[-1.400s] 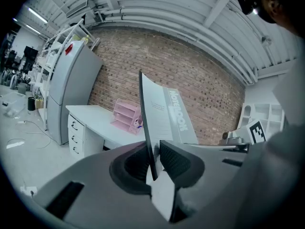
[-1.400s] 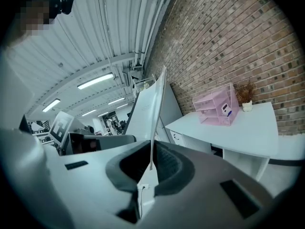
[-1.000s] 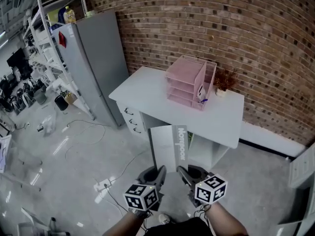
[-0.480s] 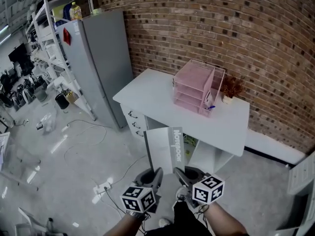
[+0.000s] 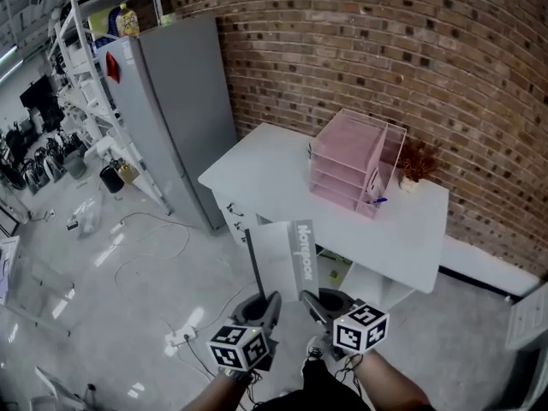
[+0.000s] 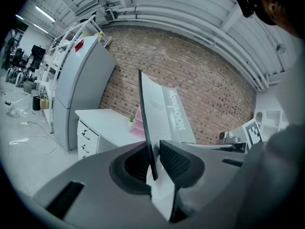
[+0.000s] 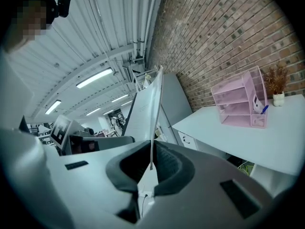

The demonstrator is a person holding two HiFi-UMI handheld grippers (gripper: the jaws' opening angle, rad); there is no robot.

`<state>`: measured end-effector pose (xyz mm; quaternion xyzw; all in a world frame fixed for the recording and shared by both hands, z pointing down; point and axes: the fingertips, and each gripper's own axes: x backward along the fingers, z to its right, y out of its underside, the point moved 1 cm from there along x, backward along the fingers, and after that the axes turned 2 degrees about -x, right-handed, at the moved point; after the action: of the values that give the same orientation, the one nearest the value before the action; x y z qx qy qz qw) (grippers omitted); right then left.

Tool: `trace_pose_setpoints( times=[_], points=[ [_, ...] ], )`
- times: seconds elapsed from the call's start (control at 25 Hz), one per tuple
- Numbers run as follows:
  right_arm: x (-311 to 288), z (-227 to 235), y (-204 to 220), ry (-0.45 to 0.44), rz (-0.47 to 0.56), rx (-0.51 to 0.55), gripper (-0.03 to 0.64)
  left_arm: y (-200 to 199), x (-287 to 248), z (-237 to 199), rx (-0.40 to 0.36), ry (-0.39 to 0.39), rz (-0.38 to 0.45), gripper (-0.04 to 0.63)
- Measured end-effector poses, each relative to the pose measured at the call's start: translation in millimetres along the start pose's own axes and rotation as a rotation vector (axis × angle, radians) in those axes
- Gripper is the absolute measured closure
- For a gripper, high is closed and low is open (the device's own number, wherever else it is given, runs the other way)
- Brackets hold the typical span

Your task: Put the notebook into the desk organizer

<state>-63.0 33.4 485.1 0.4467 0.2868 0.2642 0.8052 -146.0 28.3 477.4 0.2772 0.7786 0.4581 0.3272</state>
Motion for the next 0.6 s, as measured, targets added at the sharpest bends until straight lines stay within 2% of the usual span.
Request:
trace_pose_setpoints(
  times=[0.6],
  points=[
    [-39, 146, -82, 0.019, 0.017, -0.035, 0.601, -53, -164, -11, -0.005, 0.028, -0.012, 0.538]
  ],
)
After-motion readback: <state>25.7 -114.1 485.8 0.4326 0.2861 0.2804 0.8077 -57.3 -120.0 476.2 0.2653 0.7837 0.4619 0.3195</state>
